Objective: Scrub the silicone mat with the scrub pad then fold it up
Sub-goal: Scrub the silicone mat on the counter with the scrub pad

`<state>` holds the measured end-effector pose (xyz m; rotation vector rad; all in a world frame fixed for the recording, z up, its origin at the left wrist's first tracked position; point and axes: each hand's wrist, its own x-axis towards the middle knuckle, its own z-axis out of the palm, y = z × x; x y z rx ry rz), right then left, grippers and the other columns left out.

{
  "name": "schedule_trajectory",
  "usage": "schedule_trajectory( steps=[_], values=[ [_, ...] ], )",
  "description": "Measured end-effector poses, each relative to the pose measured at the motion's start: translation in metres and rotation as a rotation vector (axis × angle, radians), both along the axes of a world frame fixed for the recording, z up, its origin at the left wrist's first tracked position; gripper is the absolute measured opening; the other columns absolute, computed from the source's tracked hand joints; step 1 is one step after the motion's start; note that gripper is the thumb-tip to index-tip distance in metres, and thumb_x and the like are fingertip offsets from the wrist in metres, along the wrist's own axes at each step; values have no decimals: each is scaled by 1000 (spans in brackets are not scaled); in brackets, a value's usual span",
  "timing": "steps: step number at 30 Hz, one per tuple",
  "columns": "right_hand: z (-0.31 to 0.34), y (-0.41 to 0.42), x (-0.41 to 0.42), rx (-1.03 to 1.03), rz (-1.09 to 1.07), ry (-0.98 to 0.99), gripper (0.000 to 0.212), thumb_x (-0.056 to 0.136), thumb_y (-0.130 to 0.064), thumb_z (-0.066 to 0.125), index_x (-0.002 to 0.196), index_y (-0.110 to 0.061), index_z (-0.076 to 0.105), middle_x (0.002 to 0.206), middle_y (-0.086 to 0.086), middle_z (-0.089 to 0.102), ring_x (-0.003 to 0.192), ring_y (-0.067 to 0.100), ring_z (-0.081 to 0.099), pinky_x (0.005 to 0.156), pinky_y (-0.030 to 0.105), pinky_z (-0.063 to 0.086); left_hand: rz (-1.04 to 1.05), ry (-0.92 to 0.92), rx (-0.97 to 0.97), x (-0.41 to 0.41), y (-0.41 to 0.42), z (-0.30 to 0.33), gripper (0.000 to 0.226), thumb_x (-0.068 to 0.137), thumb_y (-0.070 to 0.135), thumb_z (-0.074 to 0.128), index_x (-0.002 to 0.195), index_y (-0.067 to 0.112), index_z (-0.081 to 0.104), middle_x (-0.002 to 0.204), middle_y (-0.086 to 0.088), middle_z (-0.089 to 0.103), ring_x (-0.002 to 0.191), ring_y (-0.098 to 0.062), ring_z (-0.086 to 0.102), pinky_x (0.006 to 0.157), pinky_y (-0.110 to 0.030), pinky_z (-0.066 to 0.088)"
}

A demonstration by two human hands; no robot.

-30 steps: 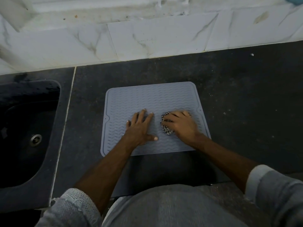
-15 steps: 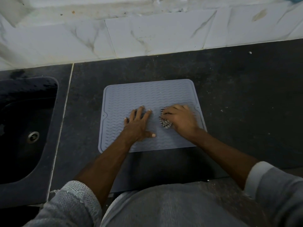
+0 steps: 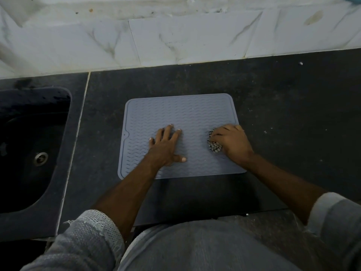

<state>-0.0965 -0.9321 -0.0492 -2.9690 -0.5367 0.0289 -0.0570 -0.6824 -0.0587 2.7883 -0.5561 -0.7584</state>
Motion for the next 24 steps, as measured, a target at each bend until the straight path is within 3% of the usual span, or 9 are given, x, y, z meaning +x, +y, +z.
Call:
schedule_trajectory(
  steps=[4, 8, 12, 16, 24],
  values=[
    [2, 45, 10, 71, 37, -42, 35, 83, -16, 63, 117, -21, 62, 126, -1, 58, 119, 23, 45, 96, 41, 31, 4, 2, 14, 0, -2, 0, 107, 75, 58, 68, 151, 31, -3, 158, -1, -18, 144, -32, -16, 114, -61, 4],
    [-10, 67, 6, -15, 154, 1, 42, 84, -25, 62, 126, -24, 55, 134, -3, 51, 126, 23, 39, 100, 40, 29, 14, -3, 26, 0, -3, -2, 109, 74, 60, 68, 151, 32, -3, 158, -1, -18, 144, -32, -15, 114, -60, 4],
    [-11, 20, -4, 74, 118, -111, 40, 72, -14, 75, 110, -18, 67, 120, 3, 63, 114, 28, 54, 93, 45, 38, 6, 5, -17, 0, 2, -4, 108, 75, 60, 68, 151, 32, -4, 157, 0, -19, 144, -31, -17, 114, -59, 2],
    [-13, 2, -7, 84, 100, -145, 41, 62, -7, 81, 101, -15, 71, 109, 3, 67, 102, 28, 61, 79, 41, 42, 2, -4, -18, 0, 3, -4, 107, 76, 60, 67, 151, 32, -4, 158, 0, -19, 144, -30, -16, 114, -59, 1],
    [-15, 9, -10, 134, 25, -165, 42, 59, -1, 80, 99, -14, 72, 107, 5, 68, 100, 31, 61, 81, 46, 43, -37, -71, -165, -5, 29, -7, 96, 80, 57, 64, 152, 28, 8, 159, -1, -10, 145, -28, -6, 114, -52, 6]
  ],
)
